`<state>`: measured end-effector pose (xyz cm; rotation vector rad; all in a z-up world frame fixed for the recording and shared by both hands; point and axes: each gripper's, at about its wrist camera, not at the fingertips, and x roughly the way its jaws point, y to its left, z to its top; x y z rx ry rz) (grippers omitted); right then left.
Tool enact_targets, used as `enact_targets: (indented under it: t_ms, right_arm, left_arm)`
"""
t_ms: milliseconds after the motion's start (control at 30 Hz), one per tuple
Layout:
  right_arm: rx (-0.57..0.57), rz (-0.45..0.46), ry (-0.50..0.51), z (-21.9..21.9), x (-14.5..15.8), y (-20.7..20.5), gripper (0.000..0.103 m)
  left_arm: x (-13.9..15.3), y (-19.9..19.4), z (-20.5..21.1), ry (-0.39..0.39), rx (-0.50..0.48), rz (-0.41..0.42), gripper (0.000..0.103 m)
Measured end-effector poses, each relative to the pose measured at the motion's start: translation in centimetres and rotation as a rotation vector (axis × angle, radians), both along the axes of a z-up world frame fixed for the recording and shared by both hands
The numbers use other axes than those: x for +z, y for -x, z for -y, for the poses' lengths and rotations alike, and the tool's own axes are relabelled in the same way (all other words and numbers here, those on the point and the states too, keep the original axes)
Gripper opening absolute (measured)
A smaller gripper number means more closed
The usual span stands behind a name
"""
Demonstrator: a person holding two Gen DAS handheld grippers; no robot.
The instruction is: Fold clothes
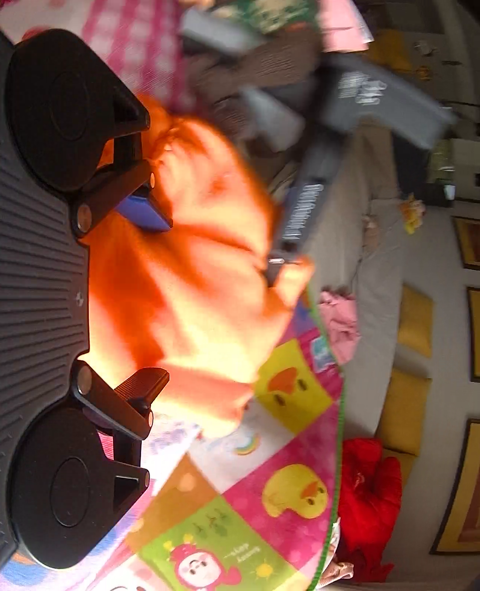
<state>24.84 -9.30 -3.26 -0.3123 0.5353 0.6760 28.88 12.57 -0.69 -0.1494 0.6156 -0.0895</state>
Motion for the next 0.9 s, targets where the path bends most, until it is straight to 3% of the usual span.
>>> enact_targets:
  t_ms: [167,267,400,533,633,767,900]
  right_arm:
    - [0.005,-0.017,-0.112,1.7,1.7,0.9,0.082]
    - [0.051,-0.003,-0.101,2.2,1.8,2.2,0.090]
    - [-0.002,-0.006,-0.012,2.0,0.0,2.6,0.090]
    - [-0.012,-0.007,-0.035,2.6,-0.2,2.9,0.090]
    - [-0.006,-0.026,-0.108,3.6,0.4,2.8,0.090]
    - [-0.151,-0.001,-0.222,5.6,1.6,1.8,0.091]
    - [-0.234,0.002,-0.069,4.9,-0.8,0.4,0.091]
  left_arm:
    - [0.0,0.1,-0.2,0.000,0.010,0.001,0.087]
    - [0.3,0.4,-0.3,0.009,0.018,0.009,0.087]
    - [1.9,3.6,-0.7,0.025,0.016,0.056,0.087]
    - [2.0,7.4,-0.8,0.014,-0.024,0.051,0.091]
    - [0.4,8.2,-0.4,-0.036,-0.032,0.005,0.091]
    - [-0.7,7.6,-0.4,-0.020,-0.025,-0.022,0.093]
    - [-1.4,7.2,-0.2,-0.010,-0.031,-0.030,0.095]
